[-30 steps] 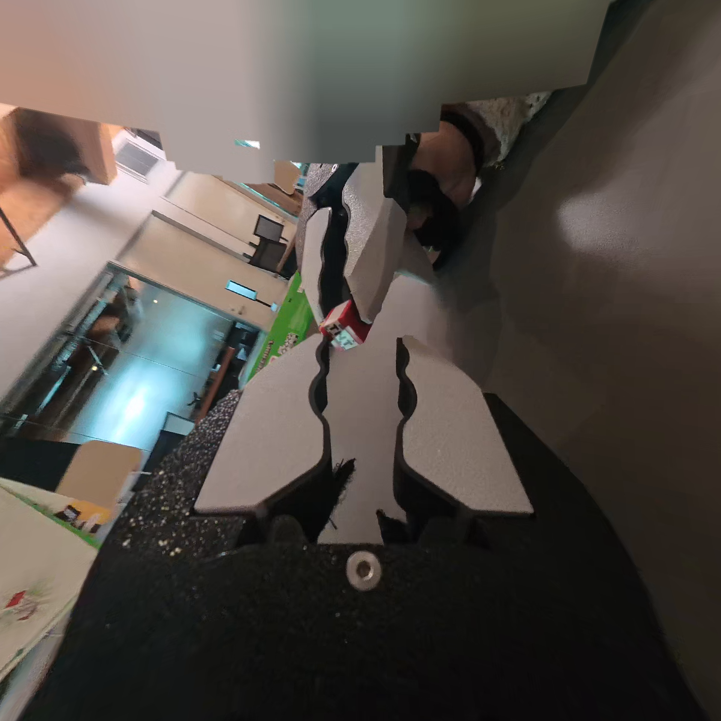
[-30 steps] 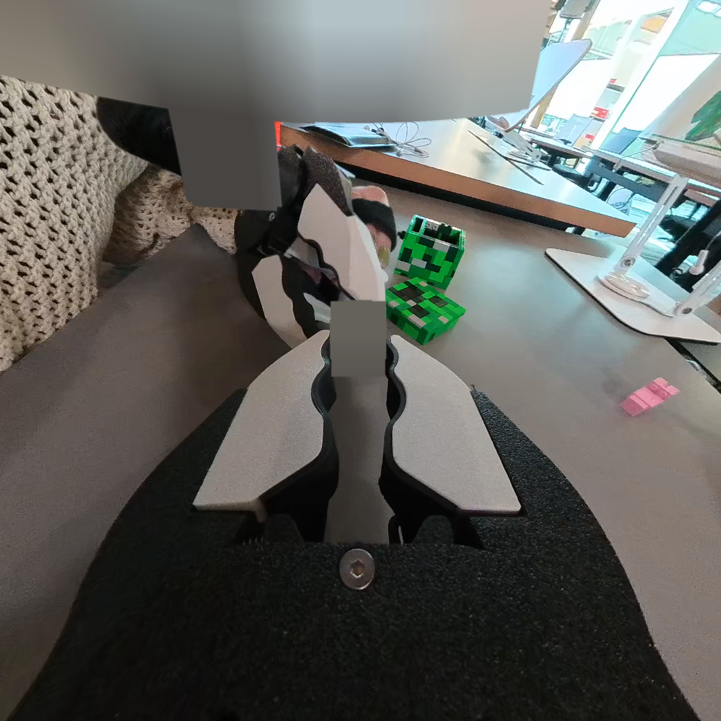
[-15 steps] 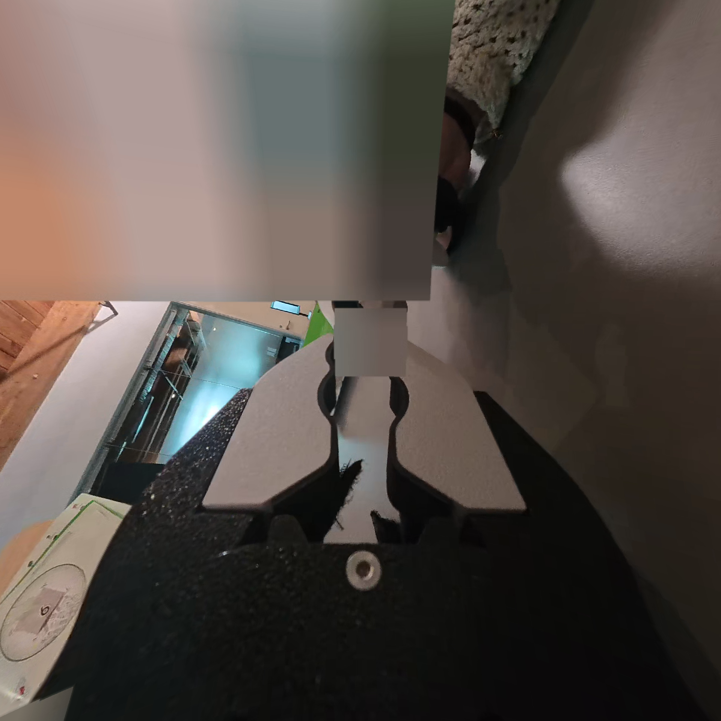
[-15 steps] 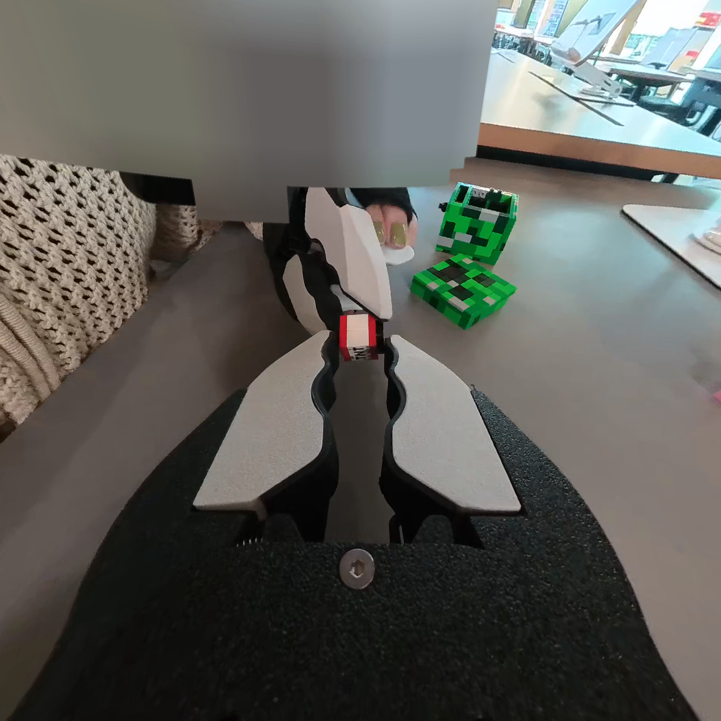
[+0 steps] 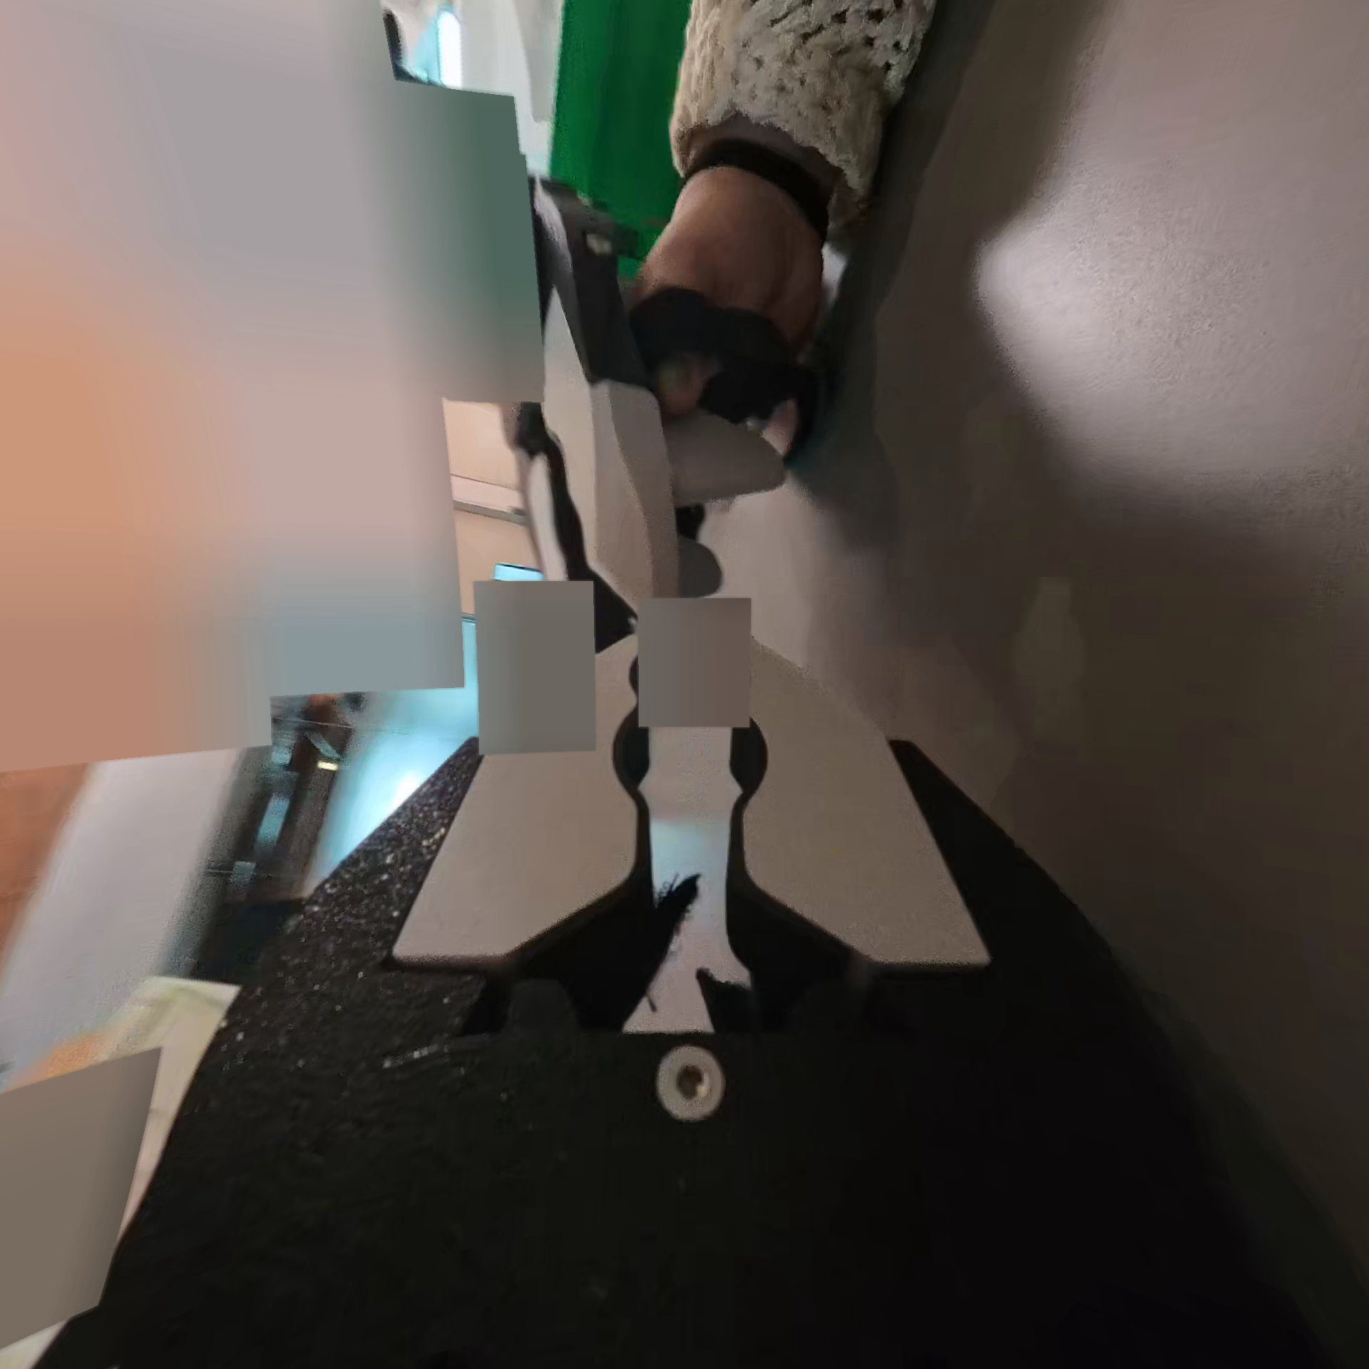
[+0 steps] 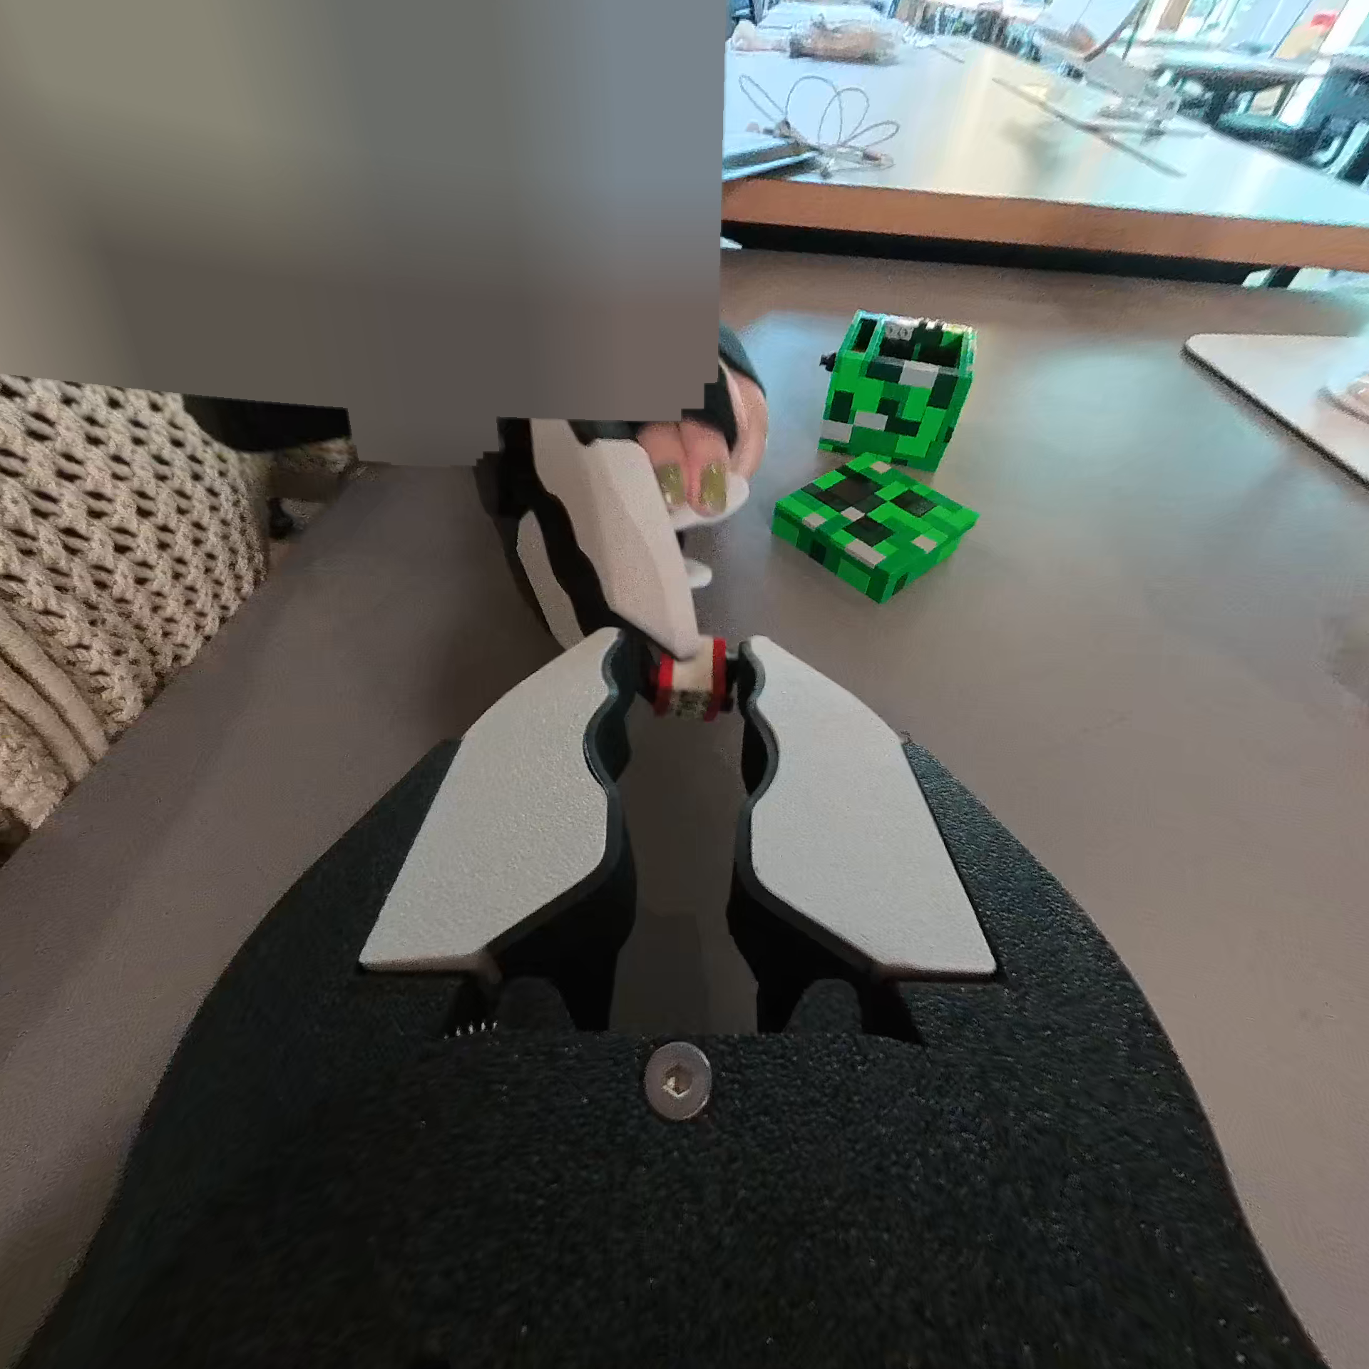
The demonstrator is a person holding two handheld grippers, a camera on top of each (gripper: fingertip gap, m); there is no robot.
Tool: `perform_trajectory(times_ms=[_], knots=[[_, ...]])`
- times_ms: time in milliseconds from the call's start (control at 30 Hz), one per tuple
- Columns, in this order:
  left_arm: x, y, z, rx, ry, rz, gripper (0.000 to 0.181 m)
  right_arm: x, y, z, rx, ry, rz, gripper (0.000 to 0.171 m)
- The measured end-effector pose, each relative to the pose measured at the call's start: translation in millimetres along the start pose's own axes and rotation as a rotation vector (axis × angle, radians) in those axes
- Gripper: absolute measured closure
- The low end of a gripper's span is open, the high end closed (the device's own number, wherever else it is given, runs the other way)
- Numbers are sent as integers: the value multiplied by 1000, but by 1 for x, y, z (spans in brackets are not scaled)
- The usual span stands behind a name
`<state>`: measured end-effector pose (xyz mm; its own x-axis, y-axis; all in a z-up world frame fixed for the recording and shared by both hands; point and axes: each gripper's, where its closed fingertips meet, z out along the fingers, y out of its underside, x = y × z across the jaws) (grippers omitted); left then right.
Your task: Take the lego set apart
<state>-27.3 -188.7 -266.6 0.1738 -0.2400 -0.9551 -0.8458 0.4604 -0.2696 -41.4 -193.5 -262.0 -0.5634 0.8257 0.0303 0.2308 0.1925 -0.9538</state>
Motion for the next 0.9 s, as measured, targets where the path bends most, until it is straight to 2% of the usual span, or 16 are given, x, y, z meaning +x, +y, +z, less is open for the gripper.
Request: perform_trajectory(times_ms=[167, 267, 333, 433, 500, 600, 767, 900], knots=[[16, 16, 6, -35, 222, -351, 165, 7, -10, -9, 89, 91, -31, 131], [18, 20, 7, -35, 312, -553, 165, 15, -15, -14, 139, 160, -42, 129], [18, 22, 7, -36, 352, -633, 165, 22, -19, -20, 172, 260, -128, 130], [21, 23, 7, -50, 383, -646, 165, 30, -15, -23, 116, 413, -350, 136], [28, 28, 8, -106, 397, -603, 165, 25, -9, -17, 73, 412, -423, 142], [28, 31, 9, -160, 377, -593, 165, 24, -5, -12, 29, 400, -448, 144], [28, 33, 10, -181, 419, -750, 164, 27, -7, -15, 49, 407, -408, 147], [27, 35, 11, -189, 361, -669, 165, 28, -6, -15, 44, 416, -413, 148]])
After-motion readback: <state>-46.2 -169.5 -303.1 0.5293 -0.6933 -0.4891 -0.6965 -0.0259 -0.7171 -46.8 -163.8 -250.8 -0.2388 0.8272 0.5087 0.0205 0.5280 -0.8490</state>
